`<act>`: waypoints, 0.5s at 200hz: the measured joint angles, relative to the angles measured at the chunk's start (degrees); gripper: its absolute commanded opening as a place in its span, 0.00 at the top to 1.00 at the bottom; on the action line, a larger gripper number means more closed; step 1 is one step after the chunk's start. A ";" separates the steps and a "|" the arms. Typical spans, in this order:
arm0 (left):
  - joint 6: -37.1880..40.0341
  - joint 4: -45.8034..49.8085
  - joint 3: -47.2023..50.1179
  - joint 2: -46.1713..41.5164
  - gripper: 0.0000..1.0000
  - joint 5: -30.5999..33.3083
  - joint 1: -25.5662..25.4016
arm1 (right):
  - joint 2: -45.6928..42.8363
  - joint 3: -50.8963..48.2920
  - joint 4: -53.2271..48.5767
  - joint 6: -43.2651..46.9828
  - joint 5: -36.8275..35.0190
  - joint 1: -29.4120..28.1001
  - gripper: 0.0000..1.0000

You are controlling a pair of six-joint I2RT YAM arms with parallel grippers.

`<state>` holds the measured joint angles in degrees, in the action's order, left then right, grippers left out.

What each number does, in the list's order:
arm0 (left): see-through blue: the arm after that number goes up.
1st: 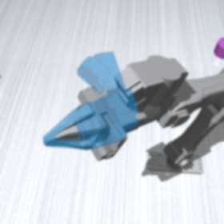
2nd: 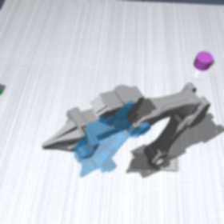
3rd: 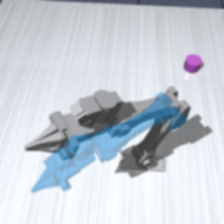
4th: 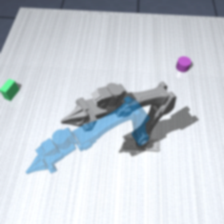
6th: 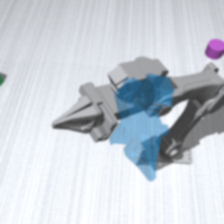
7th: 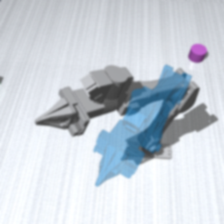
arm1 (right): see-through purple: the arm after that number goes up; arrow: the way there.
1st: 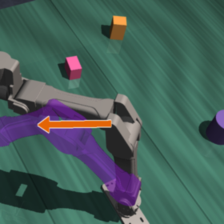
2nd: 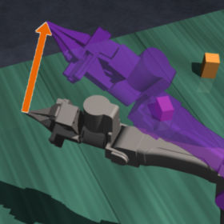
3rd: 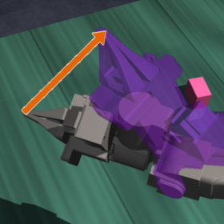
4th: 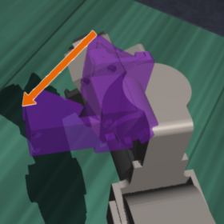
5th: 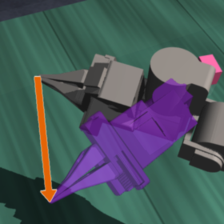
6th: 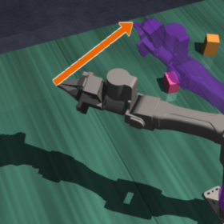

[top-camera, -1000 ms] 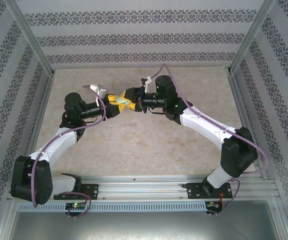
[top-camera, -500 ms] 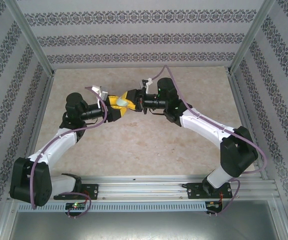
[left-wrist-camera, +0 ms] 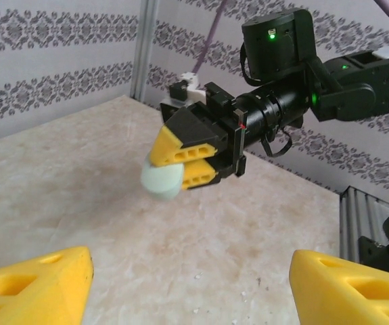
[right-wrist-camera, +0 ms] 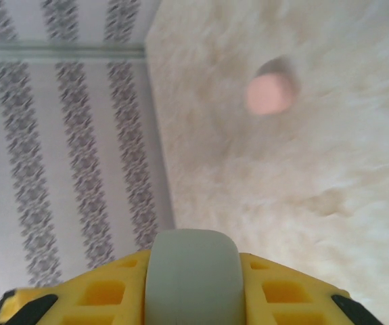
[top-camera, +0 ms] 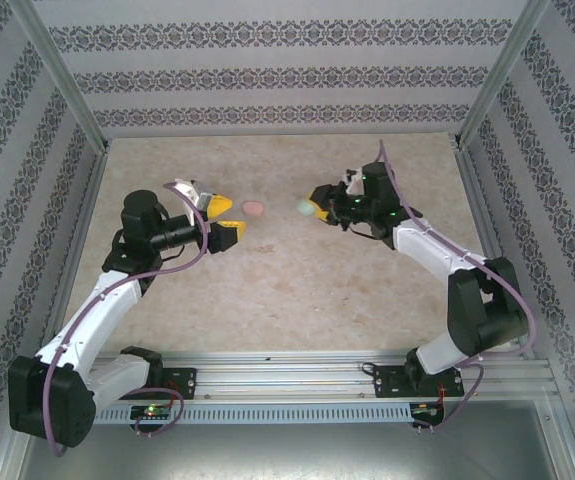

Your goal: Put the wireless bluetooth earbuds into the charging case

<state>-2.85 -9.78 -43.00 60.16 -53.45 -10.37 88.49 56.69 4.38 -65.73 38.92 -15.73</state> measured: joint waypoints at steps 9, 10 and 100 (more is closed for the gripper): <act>0.50 0.85 0.02 -0.17 0.24 0.66 0.00 | 1.25 0.04 -0.57 2.10 -0.09 2.27 0.79; 0.52 0.92 0.02 -0.20 0.24 0.70 0.02 | 1.40 0.04 -0.59 2.32 -0.11 2.43 0.79; 1.81 2.99 1.11 0.24 0.24 4.79 0.74 | 27.65 12.24 -3.78 15.65 2.21 10.12 0.72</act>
<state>-1.04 -6.79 -41.89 60.40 -48.66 -9.63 116.14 68.93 0.60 -50.09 41.12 -5.61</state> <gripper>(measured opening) 0.758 0.285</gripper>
